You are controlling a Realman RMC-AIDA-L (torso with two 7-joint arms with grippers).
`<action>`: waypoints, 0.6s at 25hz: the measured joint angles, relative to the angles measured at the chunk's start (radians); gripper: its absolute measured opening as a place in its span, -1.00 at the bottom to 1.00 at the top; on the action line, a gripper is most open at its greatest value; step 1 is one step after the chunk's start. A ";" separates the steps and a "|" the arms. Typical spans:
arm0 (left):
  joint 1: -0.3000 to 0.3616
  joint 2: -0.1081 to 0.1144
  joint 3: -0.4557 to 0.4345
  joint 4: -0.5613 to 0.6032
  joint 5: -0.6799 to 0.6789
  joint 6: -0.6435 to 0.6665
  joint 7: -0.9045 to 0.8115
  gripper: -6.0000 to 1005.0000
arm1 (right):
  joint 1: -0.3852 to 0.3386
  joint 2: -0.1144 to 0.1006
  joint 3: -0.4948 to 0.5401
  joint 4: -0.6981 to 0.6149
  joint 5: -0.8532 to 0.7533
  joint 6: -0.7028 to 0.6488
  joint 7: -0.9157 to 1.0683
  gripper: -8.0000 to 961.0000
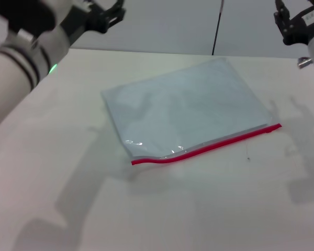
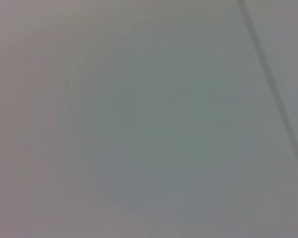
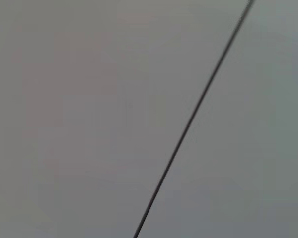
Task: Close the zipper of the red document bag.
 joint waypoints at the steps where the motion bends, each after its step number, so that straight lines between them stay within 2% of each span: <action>1: 0.002 0.000 0.000 -0.055 -0.010 0.070 -0.013 0.63 | -0.002 0.000 -0.042 0.020 0.036 -0.079 0.000 0.03; 4: -0.002 0.000 0.001 -0.173 -0.055 0.193 -0.029 0.72 | 0.008 -0.001 -0.144 0.085 0.091 -0.239 0.035 0.03; 7: -0.007 -0.001 0.007 -0.252 -0.104 0.272 -0.031 0.77 | 0.046 -0.003 -0.212 0.175 0.097 -0.337 0.139 0.03; 15: -0.057 -0.007 0.049 -0.519 -0.142 0.576 -0.038 0.77 | 0.197 0.000 -0.390 0.554 0.097 -0.628 0.625 0.03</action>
